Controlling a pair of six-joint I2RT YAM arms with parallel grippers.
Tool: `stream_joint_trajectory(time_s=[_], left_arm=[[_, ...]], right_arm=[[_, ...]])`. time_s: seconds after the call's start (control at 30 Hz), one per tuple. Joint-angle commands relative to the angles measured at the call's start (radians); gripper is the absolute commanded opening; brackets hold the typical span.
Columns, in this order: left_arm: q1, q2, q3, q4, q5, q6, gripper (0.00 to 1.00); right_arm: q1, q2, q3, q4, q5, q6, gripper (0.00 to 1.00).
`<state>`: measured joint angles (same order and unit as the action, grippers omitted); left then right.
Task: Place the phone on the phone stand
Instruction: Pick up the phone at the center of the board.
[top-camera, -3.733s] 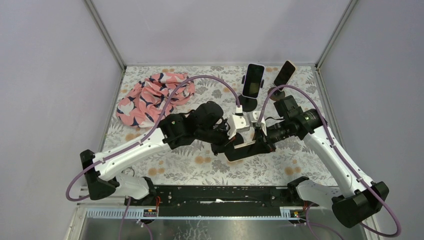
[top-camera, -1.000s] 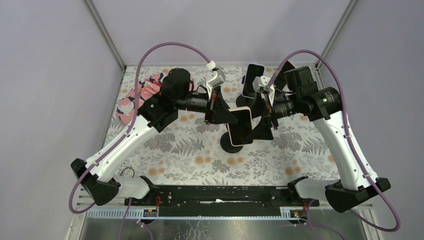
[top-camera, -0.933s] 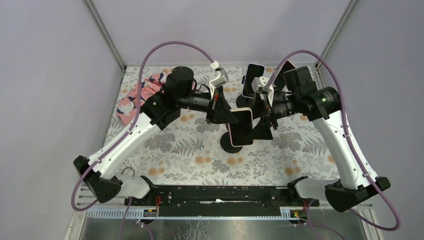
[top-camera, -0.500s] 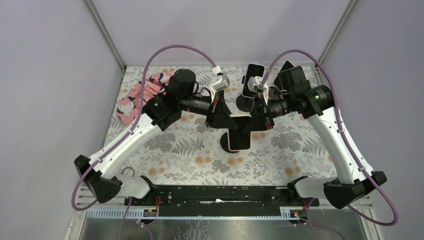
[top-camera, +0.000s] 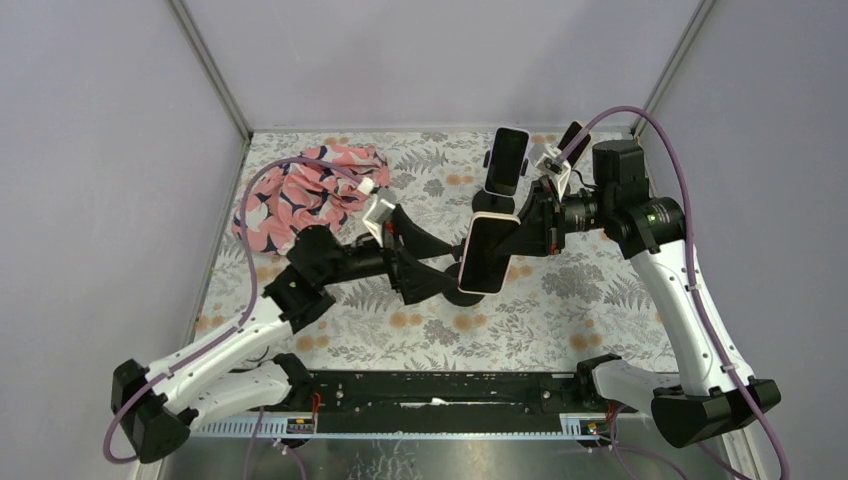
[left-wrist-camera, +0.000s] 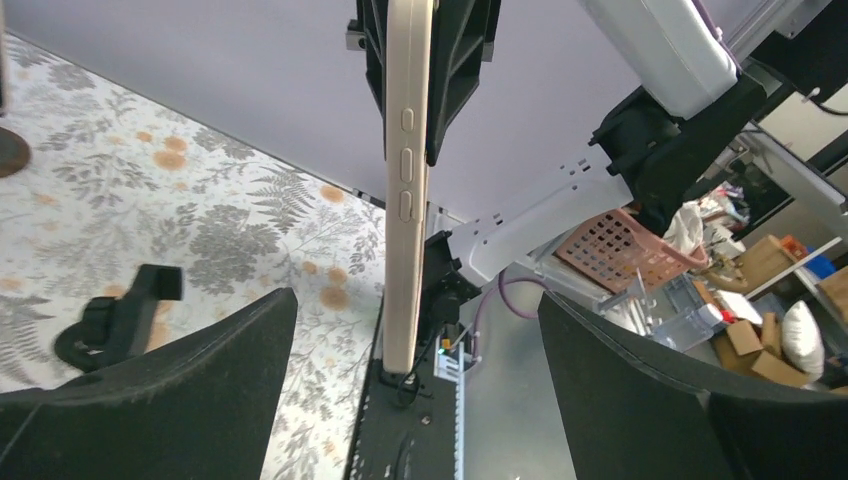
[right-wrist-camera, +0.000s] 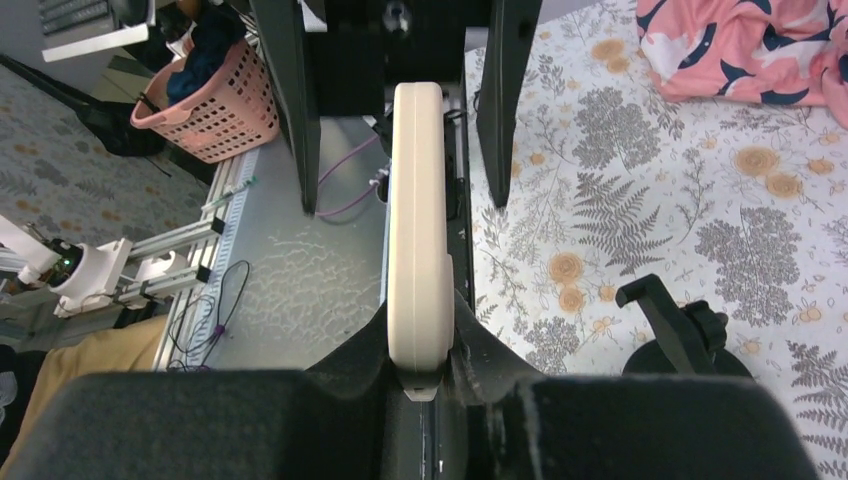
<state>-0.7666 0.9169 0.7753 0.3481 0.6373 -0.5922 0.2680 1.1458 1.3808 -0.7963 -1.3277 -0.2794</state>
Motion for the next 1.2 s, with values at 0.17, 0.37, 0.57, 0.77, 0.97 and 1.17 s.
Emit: stream_joint_trajectory(time_s=[0.17,0.37,0.57,0.77,0.97,1.17], left_arm=[[-0.111,0.156,0.048,0.197,-0.157,-0.040,0.77],[-0.119,0.234,0.058,0.284,-0.066,-0.101,0.12],[-0.120,0.176,0.079,0.140,-0.083,0.029,0.00],[-0.118,0.177,0.158,-0.069,-0.059,0.142,0.00],[-0.118,0.184,0.162,-0.053,-0.047,0.145,0.00],[-0.118,0.183,0.160,-0.043,-0.056,0.144,0.00]], right_arm=[[-0.007,-0.011,-0.013,0.171,-0.113,0.142,0.00],[-0.006,-0.015,-0.034,0.189,-0.114,0.150,0.00],[-0.007,-0.032,-0.028,0.180,-0.102,0.124,0.45],[-0.002,0.041,0.118,0.094,-0.076,0.075,0.76],[0.093,0.162,0.278,-0.199,0.049,-0.150,0.66],[0.127,0.224,0.378,-0.387,0.103,-0.307,0.50]])
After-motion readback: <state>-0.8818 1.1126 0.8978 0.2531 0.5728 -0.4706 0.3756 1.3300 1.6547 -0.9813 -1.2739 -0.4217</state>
